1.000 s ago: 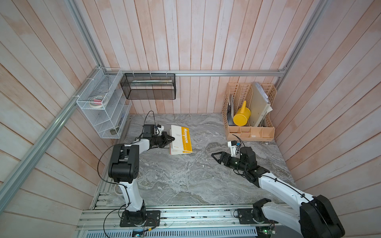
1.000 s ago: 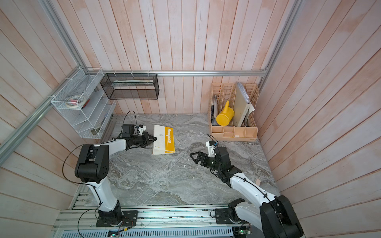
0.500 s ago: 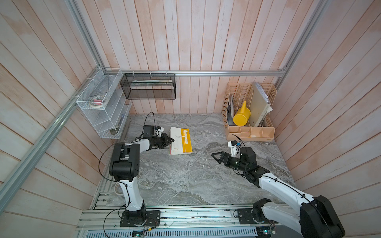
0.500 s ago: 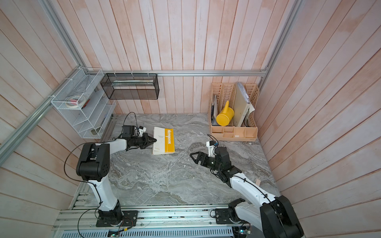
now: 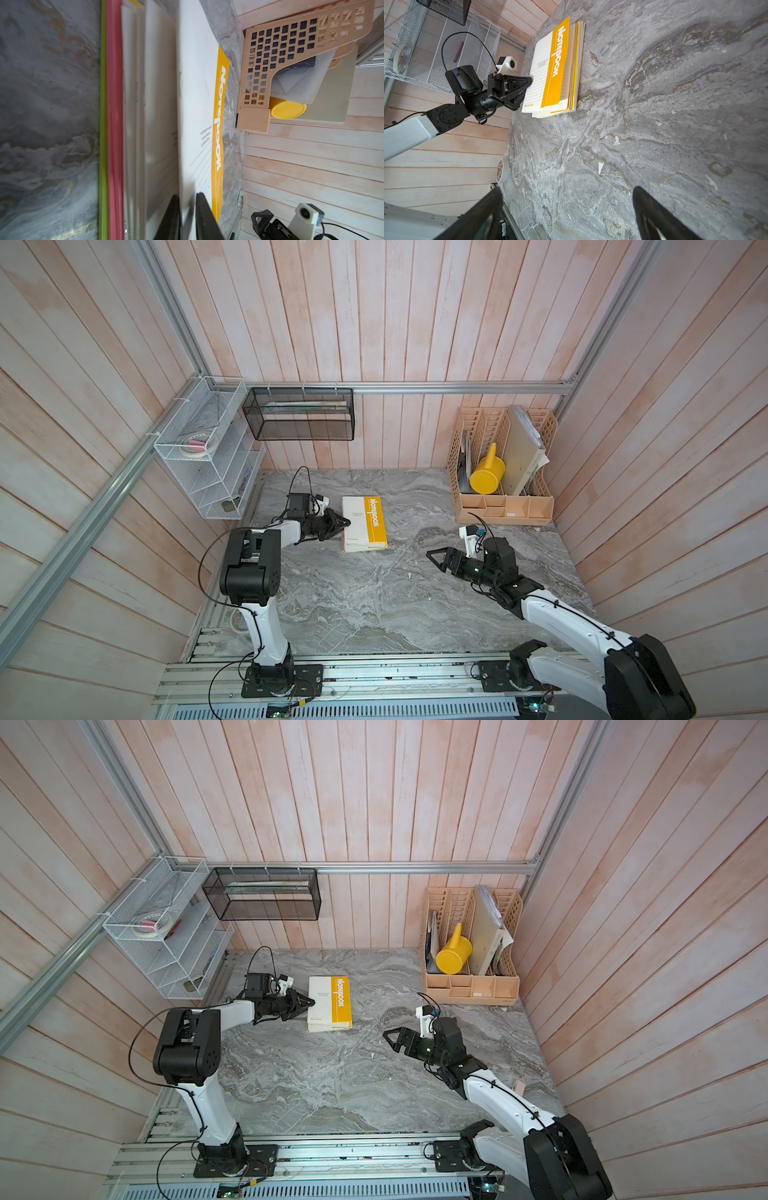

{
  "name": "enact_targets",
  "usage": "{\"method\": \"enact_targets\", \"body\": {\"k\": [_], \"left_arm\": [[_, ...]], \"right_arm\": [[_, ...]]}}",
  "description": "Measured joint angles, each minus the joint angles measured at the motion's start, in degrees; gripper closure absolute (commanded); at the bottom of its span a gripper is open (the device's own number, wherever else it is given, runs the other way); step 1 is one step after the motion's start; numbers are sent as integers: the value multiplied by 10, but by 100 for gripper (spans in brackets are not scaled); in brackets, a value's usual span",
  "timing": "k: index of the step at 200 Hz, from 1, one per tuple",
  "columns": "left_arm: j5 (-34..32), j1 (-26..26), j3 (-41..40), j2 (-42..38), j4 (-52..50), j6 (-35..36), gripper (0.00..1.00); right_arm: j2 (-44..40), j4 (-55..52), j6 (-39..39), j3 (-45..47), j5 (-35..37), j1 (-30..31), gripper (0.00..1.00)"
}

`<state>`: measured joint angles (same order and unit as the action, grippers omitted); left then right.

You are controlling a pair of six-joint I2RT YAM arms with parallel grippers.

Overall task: Close the notebook
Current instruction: Place the notebook at the notebook.

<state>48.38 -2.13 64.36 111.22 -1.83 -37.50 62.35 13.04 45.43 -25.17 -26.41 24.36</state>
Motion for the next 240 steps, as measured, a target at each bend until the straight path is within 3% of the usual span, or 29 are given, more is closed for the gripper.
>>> {"method": "enact_targets", "body": {"k": [240], "left_arm": [[-21, 0, -11, -16, -25, 5, 78]], "right_arm": [[0, 2, 8, 2, 0, 0, 2]]}}
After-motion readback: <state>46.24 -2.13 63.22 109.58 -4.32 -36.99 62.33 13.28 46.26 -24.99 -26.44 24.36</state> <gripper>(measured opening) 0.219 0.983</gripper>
